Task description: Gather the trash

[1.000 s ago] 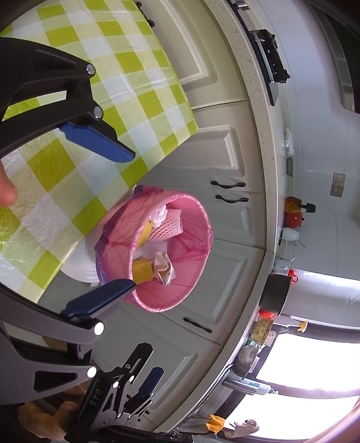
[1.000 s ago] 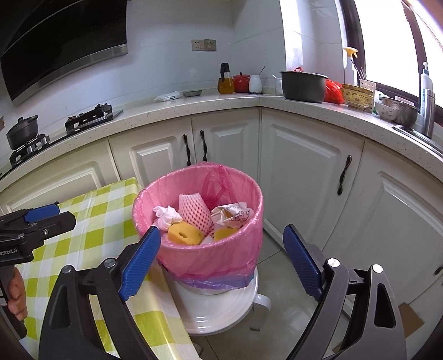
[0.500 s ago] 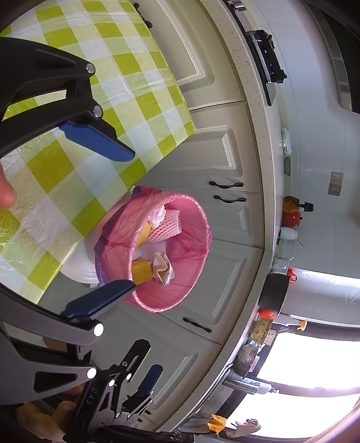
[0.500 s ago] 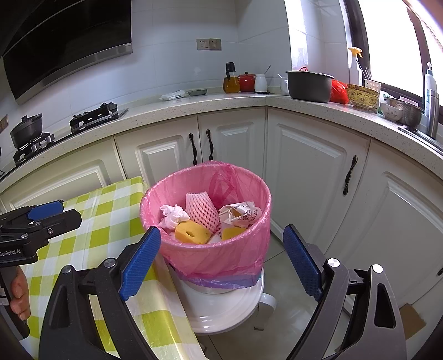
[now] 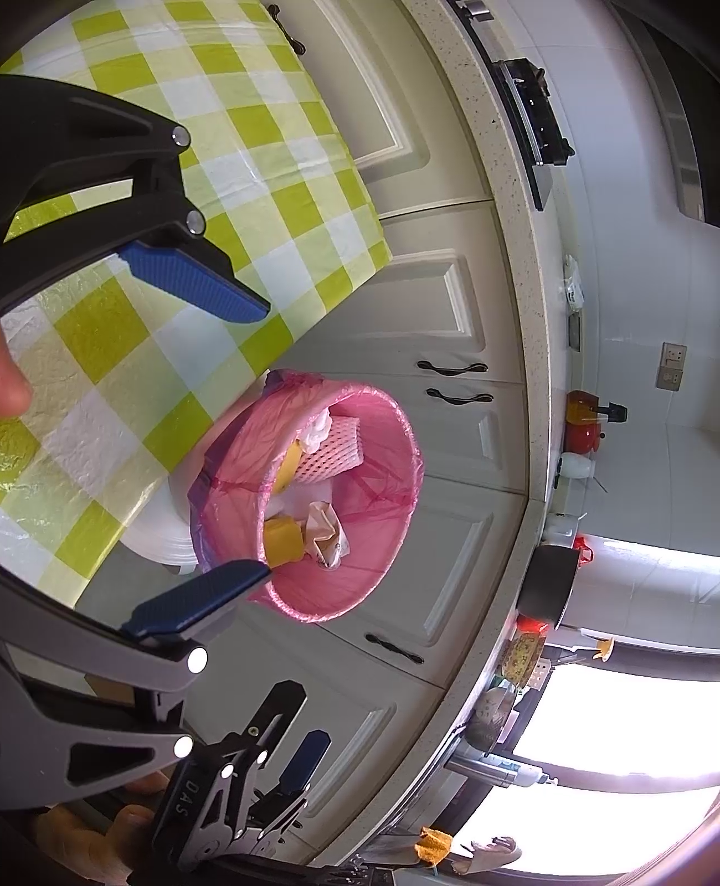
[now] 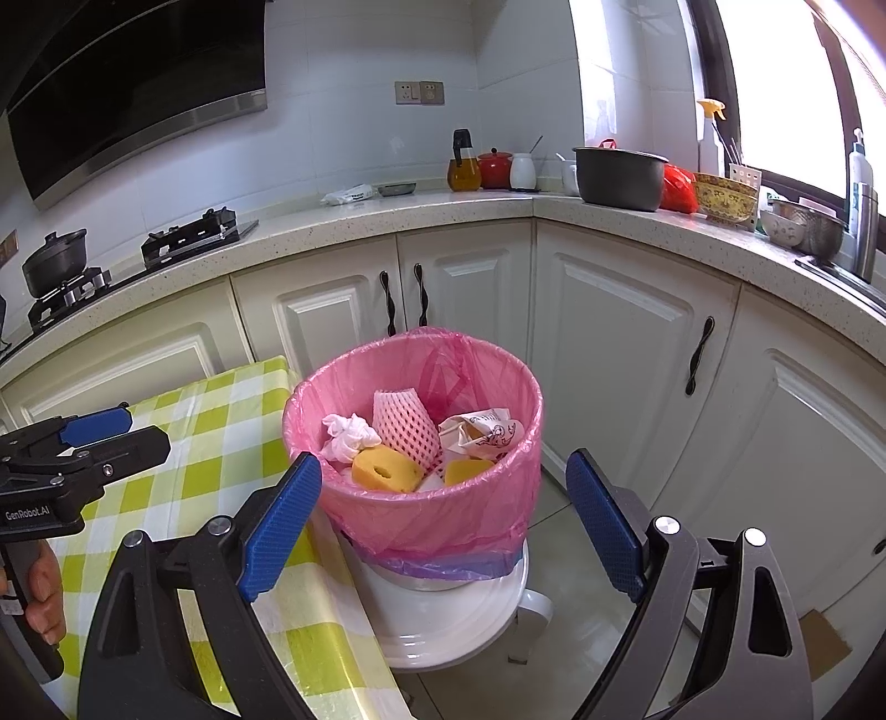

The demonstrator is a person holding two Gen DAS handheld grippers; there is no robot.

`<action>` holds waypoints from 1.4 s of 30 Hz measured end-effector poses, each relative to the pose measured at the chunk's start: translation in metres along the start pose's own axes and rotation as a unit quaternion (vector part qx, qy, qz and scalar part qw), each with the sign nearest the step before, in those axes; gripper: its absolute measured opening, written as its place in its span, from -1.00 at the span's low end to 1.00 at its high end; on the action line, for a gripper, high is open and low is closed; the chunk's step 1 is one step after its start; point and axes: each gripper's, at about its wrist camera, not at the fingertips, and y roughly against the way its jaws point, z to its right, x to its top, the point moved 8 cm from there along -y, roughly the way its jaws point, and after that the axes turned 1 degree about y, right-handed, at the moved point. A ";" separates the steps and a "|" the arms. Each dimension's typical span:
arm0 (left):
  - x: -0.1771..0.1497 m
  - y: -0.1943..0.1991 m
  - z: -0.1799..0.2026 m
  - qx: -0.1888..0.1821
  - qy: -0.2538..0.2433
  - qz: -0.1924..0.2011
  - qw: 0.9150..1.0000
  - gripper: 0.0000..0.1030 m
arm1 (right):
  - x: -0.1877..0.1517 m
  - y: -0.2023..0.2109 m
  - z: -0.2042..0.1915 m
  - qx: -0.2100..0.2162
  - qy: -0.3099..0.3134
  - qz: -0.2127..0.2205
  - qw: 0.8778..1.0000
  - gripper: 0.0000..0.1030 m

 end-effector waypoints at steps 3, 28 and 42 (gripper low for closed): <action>0.000 0.000 0.000 0.000 -0.001 0.000 1.000 0.64 | 0.000 0.000 0.000 0.000 0.000 0.000 1.000 0.63; -0.001 -0.001 0.001 -0.001 0.000 0.000 1.000 0.67 | 0.001 0.002 0.001 0.000 0.000 0.001 1.000 0.63; -0.001 -0.001 0.001 -0.001 0.000 0.000 1.000 0.67 | 0.001 0.001 0.000 0.001 -0.001 0.001 1.000 0.63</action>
